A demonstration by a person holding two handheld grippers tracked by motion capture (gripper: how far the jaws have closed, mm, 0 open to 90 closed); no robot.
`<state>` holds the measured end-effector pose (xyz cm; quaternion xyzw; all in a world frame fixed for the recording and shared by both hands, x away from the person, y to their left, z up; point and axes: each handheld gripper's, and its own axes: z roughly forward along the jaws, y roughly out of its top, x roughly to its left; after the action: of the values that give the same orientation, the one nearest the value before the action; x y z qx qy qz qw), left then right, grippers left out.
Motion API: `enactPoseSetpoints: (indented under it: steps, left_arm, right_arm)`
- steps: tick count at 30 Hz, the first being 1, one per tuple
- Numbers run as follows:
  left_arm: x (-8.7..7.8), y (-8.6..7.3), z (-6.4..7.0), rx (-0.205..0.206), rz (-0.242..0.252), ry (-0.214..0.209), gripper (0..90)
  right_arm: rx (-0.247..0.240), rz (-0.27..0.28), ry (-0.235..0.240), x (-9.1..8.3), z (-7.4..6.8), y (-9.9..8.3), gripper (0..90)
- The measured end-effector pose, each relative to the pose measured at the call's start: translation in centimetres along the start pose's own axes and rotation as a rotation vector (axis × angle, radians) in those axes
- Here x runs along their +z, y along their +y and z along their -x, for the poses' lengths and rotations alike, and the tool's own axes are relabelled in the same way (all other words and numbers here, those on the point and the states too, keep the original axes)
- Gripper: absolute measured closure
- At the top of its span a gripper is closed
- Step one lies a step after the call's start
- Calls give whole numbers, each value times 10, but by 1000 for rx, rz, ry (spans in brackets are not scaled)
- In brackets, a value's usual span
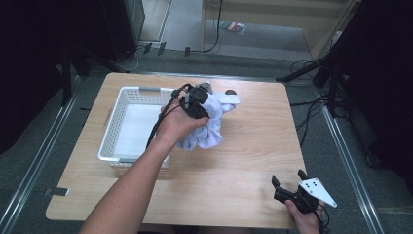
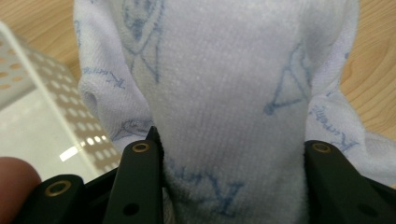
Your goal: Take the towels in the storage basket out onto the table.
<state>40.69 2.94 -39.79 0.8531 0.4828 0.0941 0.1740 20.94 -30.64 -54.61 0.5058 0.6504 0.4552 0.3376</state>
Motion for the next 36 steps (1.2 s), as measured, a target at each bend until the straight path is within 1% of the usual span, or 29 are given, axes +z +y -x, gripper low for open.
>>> enactPoseSetpoints:
  steps: [2,4,6,8,11,13,14,17,20,22,25,26,27,29,30,31,33,34,36]
  left_arm:
    - [5,2,4,-10,5,-6,582]
    - [10,3,6,0,-3,-12,581]
    - [16,3,10,-9,8,-22,580]
    - [23,2,13,-8,4,-26,579]
    - [35,0,17,-8,-15,-39,577]
    - [43,-2,19,-18,-19,-48,573]
    - [48,-4,20,-12,-26,-47,572]
    - [60,-7,24,-16,-37,-59,566]
    - [68,-11,28,-23,-48,-73,560]
    - [73,-12,29,-14,-60,-69,554]
    - [79,-14,29,-22,-67,-75,520]
    - [80,-15,29,-24,-73,-83,491]
    - [82,-16,30,-18,-76,-94,419]
    - [82,-16,30,-19,-77,-139,281]
    - [81,-16,29,-32,-71,-141,203]
    - [80,-16,29,-46,-52,-134,119]
    - [75,-16,28,-61,-36,-154,24]
    - [72,-16,27,-68,-33,-158,0]
    - [66,-16,25,-62,-22,-156,0]
  right_arm:
    - [2,-2,2,0,0,0,42]
    - [2,-3,0,0,0,0,42]
    - [2,-3,1,0,0,0,42]
    - [3,0,1,0,0,0,42]
    - [2,-2,1,0,0,0,42]
    - [4,-2,1,0,0,0,42]
    - [3,-1,1,0,0,0,42]
    - [1,-2,0,0,0,0,42]
    - [0,-2,1,0,0,0,42]
    - [1,-1,1,0,1,0,42]
    - [1,-3,3,1,1,0,42]
    - [-1,-4,2,1,1,0,42]
    - [1,-5,2,1,0,0,42]
    - [1,-5,2,0,0,0,42]
    - [1,-5,2,0,0,0,42]
    - [-1,-4,3,1,0,0,42]
    - [-1,-4,4,0,1,0,42]
    - [2,-2,6,1,1,0,42]
    - [3,-4,8,0,1,0,42]
